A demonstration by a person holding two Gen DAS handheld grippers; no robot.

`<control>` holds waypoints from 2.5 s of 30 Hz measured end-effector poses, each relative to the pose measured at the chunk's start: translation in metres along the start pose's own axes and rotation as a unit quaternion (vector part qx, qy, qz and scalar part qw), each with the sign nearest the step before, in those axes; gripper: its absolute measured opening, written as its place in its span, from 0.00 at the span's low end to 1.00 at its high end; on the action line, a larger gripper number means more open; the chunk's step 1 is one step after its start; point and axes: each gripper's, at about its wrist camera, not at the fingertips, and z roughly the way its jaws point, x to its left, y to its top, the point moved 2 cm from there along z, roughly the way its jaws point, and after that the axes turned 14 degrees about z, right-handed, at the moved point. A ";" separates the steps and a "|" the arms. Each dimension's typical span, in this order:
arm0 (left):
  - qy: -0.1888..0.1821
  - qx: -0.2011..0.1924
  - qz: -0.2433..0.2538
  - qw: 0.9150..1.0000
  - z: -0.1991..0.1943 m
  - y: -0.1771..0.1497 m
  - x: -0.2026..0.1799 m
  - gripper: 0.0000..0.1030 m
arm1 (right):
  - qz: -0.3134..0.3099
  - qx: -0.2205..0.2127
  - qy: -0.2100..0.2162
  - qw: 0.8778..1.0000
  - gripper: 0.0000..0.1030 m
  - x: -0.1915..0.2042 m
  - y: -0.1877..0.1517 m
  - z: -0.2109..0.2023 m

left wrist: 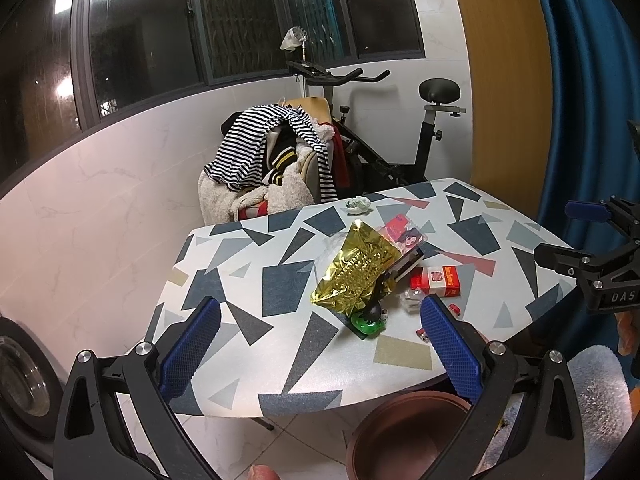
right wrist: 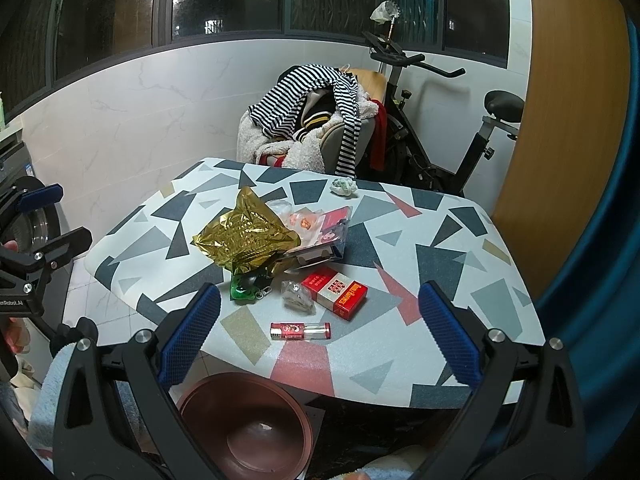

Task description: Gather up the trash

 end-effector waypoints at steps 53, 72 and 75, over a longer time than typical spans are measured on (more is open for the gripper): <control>-0.192 -0.007 -0.009 0.981 0.178 0.029 0.022 0.44 | -0.027 0.139 0.024 0.990 0.83 -0.076 -0.007 0.215; -0.206 0.012 -0.074 0.976 0.148 -0.004 0.054 0.44 | -0.106 0.236 0.076 0.963 0.64 -0.044 -0.012 0.287; -0.209 0.016 -0.074 0.975 0.146 -0.009 0.053 0.44 | -0.101 0.239 0.080 0.962 0.62 -0.047 -0.013 0.283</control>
